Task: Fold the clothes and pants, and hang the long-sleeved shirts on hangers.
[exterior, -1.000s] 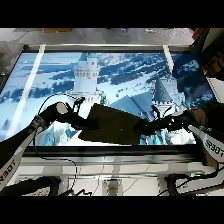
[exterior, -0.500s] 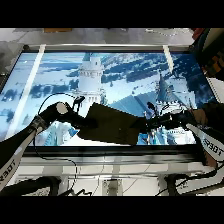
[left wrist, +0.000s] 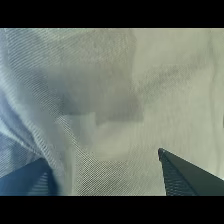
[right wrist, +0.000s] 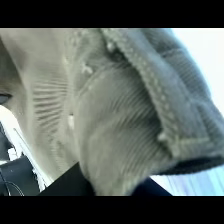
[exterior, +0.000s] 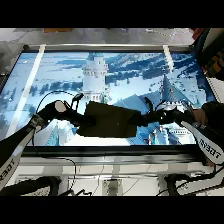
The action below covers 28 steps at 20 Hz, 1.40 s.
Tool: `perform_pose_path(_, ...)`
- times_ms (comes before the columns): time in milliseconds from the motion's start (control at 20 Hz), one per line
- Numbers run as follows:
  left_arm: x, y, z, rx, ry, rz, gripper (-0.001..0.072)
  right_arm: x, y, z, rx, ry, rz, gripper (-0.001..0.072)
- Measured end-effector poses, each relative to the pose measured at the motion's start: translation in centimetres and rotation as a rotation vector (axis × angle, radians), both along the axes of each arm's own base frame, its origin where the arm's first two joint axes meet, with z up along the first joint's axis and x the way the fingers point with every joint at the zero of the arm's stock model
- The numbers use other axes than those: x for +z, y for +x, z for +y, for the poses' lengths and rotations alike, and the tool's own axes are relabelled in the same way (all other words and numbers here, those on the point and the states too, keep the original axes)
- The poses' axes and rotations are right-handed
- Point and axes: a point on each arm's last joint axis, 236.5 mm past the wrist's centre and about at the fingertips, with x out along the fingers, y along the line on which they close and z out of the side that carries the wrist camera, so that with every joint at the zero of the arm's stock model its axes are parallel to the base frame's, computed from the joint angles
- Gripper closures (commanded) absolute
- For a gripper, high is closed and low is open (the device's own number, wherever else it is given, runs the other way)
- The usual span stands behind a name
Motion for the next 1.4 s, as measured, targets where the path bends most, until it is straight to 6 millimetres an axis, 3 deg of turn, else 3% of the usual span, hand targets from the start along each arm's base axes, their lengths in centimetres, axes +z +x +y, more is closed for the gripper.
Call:
perform_pose_path(150, 2.8, 2.7, 1.0, -0.018, 0.015, -0.084, 0.0021, 5.3, 4.1, -1.1, -0.002, -0.004, -0.146, 0.0677)
perform_pose_path(300, 7.1, 5.7, 2.7, -0.033, 0.059, -0.203, 0.002, 12.1, 8.3, -5.1, -0.049, -0.119, -0.32, 0.0677)
perform_pose_path(400, 10.4, 7.3, 4.2, -0.036, 0.101, -0.298, 0.002, 17.1, 10.3, -9.8, -0.126, -0.26, -0.428, 0.0676)
perform_pose_path(550, 15.1, 8.3, 6.2, -0.03, 0.161, -0.426, 0.002, 25.2, 11.5, -19.5, -0.346, -0.517, -0.571, 0.0676)
perform_pose_path(650, 17.5, 8.2, 7.2, -0.025, 0.195, -0.491, 0.002, 30.5, 10.4, -26.3, -0.544, -0.667, -0.631, 0.0676)
perform_pose_path(800, 19.8, 8.0, 8.5, -0.019, 0.24, -0.558, 0.002, 36.5, 5.9, -35.3, -0.819, -0.855, -0.652, 0.0677)
perform_pose_path(900, 20.6, 7.9, 9.0, -0.016, 0.26, -0.581, 0.002, 37.3, 1.9, -39.9, -0.945, -0.952, -0.57, 0.0677)
perform_pose_path(1050, 21.1, 7.9, 9.4, -0.015, 0.274, -0.595, 0.0021, 35.0, -5.3, -45.4, -1.1, -1.042, -0.296, 0.0677)
perform_pose_path(1150, 21.2, 7.9, 9.5, -0.013, 0.281, -0.6, 0.002, 33.1, -9.9, -47.5, -1.19, -1.053, -0.109, 0.0677)
perform_pose_path(1300, 21.3, 7.8, 9.6, -0.013, 0.283, -0.602, 0.002, 30.5, -15.5, -48.8, -1.281, -1.028, 0.135, 0.0663)
perform_pose_path(1350, 21.3, 7.9, 9.6, -0.013, 0.283, -0.603, 0.002, 29.6, -17.0, -48.9, -1.3, -1.015, 0.207, 0.0525)
perform_pose_path(1400, 21.3, 7.9, 9.6, -0.013, 0.283, -0.603, 0.002, 28.8, -18.1, -48.8, -1.309, -1.0, 0.266, 0.0242)
